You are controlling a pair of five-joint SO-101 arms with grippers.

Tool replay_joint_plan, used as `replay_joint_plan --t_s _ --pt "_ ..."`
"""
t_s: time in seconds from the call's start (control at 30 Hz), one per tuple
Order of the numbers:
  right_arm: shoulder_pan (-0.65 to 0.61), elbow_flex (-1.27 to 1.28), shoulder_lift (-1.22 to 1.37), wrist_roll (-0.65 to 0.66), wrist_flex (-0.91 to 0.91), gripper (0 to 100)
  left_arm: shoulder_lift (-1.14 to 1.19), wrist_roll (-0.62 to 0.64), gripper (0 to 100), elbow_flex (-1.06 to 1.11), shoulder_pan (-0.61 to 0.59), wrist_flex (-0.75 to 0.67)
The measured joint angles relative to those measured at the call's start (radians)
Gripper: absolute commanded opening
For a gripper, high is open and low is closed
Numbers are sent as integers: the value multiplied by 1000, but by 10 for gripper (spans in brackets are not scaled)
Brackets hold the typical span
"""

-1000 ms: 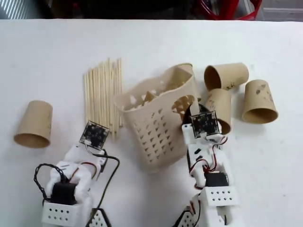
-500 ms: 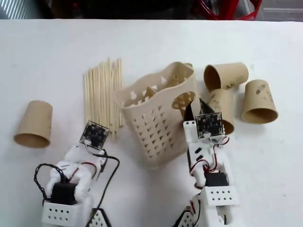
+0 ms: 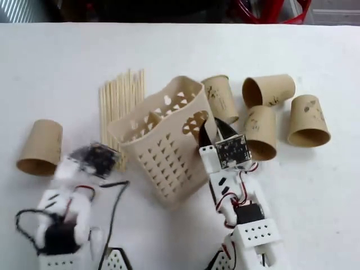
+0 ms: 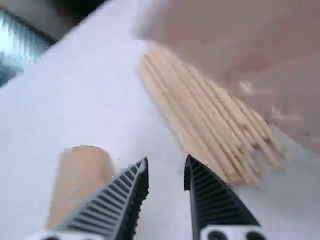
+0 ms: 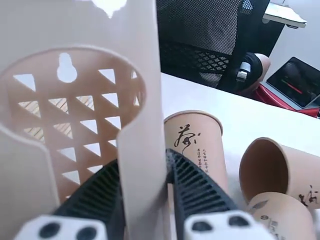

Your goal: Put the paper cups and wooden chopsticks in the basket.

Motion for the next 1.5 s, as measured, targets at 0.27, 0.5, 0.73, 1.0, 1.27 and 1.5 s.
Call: replay_joint_plan --t_s 0.27,0.5,0.73,1.0,1.27,1.5 --pt "9 0 0 0 0 18 150 160 224 -529 -109 63" --pt "8 0 0 -3 0 18 770 446 277 -1123 -2 247" --pt "6 5 0 -3 -9 18 1453 499 278 -1903 149 647" --pt "6 5 0 -3 -9 18 1588 466 282 -1913 241 681" --pt "-14 5 0 -3 -9 18 1588 203 283 -1723 279 681" --pt "-71 5 0 -3 -9 18 1590 -12 278 -1583 281 612"
